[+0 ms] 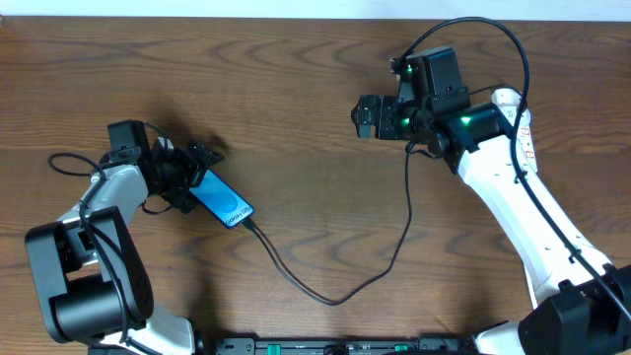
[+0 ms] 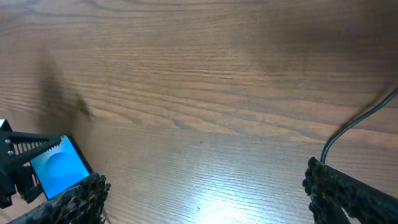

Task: Plug charger to phone and switch on socket
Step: 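Set the phone flat on the table and open the left gripper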

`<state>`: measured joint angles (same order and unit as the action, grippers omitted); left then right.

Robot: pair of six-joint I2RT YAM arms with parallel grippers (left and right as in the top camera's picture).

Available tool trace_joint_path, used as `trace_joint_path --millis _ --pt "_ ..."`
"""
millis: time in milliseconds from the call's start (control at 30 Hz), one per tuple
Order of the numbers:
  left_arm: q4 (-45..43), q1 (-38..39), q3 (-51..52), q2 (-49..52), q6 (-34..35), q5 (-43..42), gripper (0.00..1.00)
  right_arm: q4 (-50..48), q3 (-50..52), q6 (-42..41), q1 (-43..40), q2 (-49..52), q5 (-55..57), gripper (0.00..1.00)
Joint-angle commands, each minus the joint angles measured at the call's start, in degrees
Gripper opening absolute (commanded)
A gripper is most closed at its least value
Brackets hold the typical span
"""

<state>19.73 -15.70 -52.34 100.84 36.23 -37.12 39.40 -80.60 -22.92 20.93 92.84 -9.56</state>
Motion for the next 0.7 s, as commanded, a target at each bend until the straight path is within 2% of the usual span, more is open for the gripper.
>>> trace_joint_path --millis 0,667 --pt "1.5 -0.1 1.7 1.9 0.3 6.8 0.93 0.1 -0.3 0.9 0.2 -0.8 0.3 0.99" --pt "4.7 -0.1 1.7 1.9 0.3 8.3 0.94 0.0 -0.3 0.9 0.2 -0.8 0.3 0.99"
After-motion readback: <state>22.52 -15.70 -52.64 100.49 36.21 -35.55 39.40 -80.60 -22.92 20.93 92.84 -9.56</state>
